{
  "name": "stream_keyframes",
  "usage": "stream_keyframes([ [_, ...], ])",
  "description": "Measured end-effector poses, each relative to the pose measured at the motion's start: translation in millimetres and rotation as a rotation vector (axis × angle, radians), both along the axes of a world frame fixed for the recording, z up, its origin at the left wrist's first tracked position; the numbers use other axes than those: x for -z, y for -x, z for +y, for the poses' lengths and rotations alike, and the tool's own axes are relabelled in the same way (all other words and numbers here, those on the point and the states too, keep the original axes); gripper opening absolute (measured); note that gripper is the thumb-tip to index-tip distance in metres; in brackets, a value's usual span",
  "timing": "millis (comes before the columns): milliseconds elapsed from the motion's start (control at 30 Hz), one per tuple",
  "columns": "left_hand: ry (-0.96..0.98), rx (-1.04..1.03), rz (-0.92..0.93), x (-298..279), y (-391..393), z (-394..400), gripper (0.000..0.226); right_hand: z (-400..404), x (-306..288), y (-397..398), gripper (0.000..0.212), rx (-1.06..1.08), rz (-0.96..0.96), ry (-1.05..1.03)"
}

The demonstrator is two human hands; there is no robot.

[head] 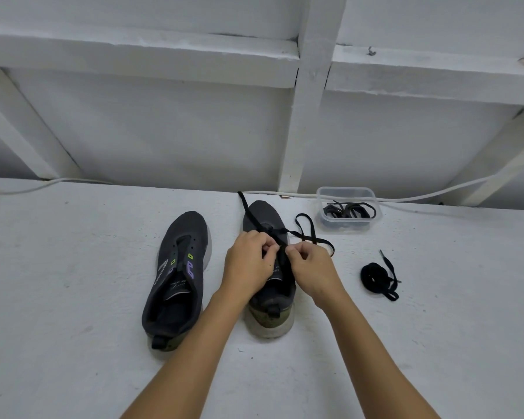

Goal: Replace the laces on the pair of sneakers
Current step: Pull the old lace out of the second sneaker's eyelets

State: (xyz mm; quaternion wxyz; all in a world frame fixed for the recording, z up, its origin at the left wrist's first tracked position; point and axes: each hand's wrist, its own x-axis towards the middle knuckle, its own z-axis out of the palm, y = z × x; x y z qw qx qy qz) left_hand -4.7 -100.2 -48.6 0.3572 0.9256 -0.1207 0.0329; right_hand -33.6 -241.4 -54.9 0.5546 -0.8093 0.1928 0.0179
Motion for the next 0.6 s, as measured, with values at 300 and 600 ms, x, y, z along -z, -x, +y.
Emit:
stream_keyframes([
  [300, -0.056, 0.02, -0.05, -4.6, 1.4, -8.2, 0.015, 9.9, -5.8, 7.2, 0.02, -0.019, -0.166, 0.208],
  [600, -0.065, 0.024, -0.034, -3.9, 3.2, -8.4, 0.013, 14.4, -8.0, 9.1, 0.017, -0.054, -0.213, 0.279],
])
